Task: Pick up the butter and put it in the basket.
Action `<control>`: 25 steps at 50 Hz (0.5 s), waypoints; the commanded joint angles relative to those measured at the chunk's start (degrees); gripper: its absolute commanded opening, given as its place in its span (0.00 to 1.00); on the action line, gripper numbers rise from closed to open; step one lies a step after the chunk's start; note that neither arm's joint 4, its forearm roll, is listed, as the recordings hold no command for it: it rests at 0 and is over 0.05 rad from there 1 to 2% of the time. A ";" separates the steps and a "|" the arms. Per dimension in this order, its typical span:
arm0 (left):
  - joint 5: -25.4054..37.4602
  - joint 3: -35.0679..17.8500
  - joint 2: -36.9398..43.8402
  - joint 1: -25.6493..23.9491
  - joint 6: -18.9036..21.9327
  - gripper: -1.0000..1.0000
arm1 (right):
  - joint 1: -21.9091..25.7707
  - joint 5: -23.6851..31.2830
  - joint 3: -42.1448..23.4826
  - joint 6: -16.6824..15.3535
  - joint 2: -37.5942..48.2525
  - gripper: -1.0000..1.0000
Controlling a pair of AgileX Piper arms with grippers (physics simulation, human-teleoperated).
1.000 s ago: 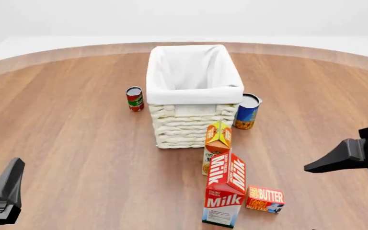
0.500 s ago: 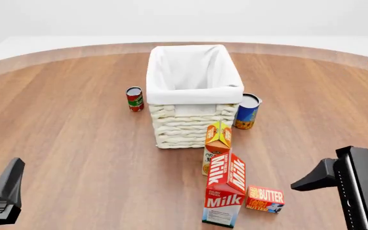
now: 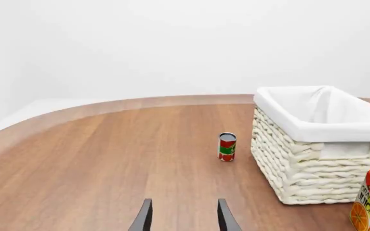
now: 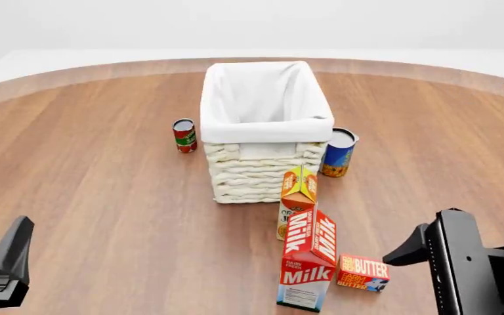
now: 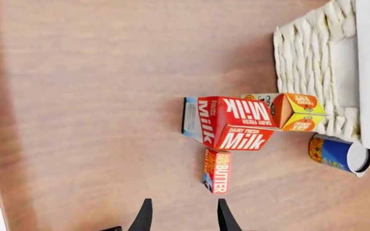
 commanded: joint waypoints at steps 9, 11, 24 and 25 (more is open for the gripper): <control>0.00 0.00 0.00 0.00 0.00 1.00 | -3.60 -2.55 1.90 -1.09 1.13 1.00; 0.00 0.00 0.00 0.00 0.00 1.00 | -4.55 -2.90 1.95 -1.63 1.38 1.00; 0.00 0.00 0.00 0.00 0.00 1.00 | -7.70 -4.94 2.77 -3.08 2.16 1.00; 0.00 0.00 0.00 0.00 0.00 1.00 | -7.69 -5.03 2.93 -3.03 2.18 1.00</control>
